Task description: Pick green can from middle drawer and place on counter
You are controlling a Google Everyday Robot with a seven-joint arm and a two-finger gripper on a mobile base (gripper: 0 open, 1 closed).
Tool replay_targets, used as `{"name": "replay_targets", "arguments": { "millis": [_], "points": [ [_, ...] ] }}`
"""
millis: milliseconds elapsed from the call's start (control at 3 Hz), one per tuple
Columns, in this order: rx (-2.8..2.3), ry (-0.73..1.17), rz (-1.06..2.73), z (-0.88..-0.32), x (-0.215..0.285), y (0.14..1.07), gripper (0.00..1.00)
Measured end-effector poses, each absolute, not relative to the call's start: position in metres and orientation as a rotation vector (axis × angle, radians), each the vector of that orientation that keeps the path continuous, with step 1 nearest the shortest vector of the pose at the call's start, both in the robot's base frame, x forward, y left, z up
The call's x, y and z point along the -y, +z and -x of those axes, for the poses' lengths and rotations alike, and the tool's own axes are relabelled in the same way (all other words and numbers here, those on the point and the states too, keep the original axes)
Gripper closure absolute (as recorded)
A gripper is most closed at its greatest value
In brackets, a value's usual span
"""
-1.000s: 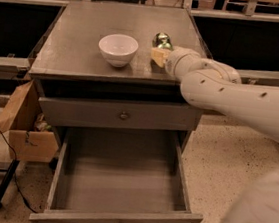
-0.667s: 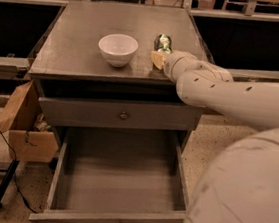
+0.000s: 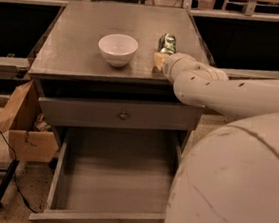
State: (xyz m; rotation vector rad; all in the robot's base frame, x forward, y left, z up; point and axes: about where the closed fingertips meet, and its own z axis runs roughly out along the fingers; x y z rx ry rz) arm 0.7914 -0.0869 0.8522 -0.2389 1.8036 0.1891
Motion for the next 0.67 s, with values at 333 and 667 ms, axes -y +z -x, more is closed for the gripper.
{"name": "replay_targets", "arguments": {
  "millis": [333,667],
  "points": [
    [-1.804,0.189,0.239,-0.7914,0.0869,0.8522,0.0],
    [-1.804,0.189,0.239,-0.7914,0.0869,0.8523,0.0]
  ]
}}
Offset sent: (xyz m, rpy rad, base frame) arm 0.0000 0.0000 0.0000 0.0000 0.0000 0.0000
